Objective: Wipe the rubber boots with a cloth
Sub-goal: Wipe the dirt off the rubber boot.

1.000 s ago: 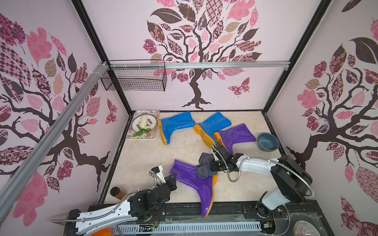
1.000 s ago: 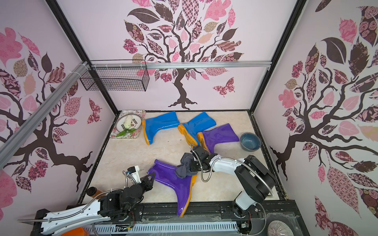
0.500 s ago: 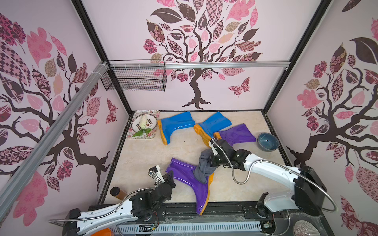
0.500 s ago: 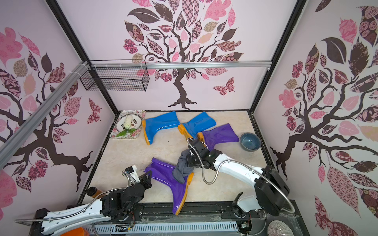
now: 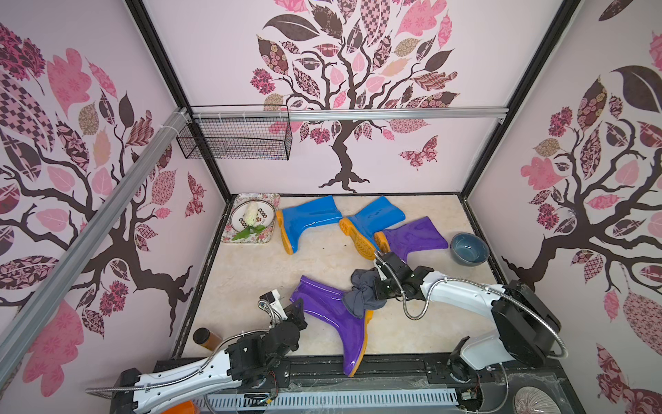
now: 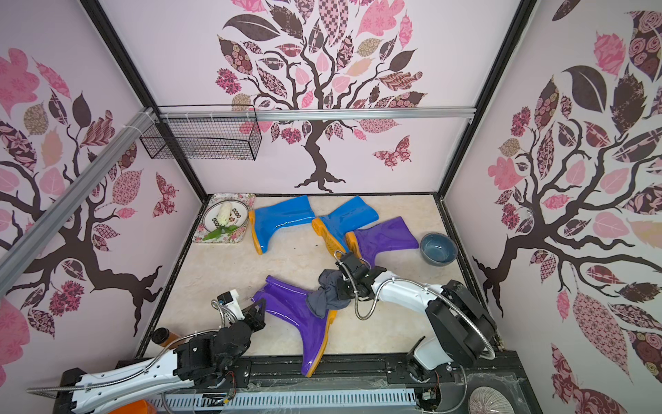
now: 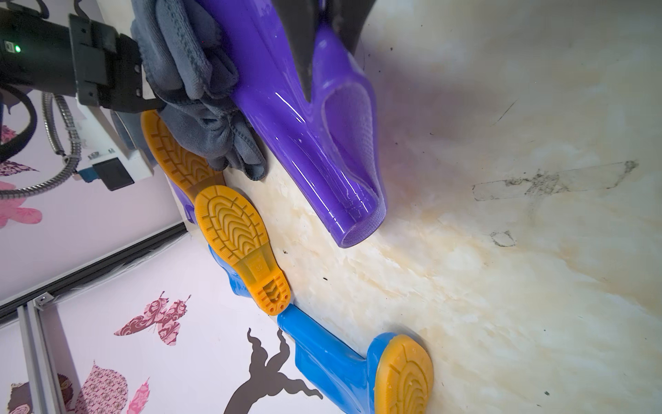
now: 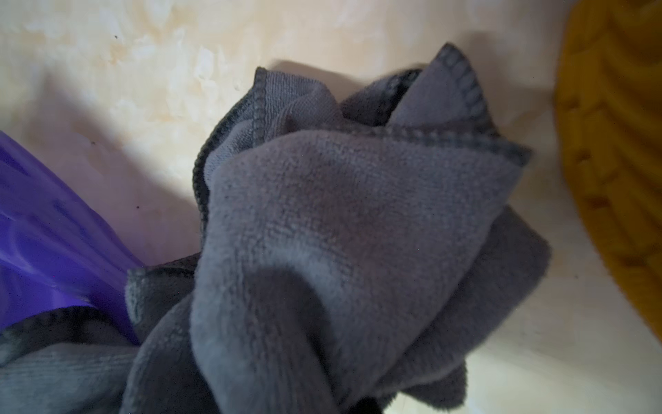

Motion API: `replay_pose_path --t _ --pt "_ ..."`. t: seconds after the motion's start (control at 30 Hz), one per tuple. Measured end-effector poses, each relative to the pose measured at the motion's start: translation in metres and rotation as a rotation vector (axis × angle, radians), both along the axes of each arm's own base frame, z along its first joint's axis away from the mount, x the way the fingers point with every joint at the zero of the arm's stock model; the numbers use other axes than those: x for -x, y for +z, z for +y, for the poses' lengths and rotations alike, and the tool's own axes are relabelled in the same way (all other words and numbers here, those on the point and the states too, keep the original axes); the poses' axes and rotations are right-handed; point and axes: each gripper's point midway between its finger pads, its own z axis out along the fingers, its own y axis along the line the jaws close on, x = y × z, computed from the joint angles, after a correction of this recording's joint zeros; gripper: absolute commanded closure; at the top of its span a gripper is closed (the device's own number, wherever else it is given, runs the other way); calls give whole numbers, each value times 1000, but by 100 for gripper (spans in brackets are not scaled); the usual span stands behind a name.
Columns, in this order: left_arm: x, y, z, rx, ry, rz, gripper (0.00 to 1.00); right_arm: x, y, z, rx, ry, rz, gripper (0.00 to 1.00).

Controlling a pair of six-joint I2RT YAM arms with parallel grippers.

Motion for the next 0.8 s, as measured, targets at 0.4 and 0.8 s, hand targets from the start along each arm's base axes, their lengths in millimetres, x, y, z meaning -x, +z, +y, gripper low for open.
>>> replay_pose_path --t 0.4,0.8 --pt "0 9 0 55 0 -17 100 82 50 111 -104 290 -88 100" --pt "0 10 -1 65 -3 -18 100 45 118 254 -369 410 -99 100"
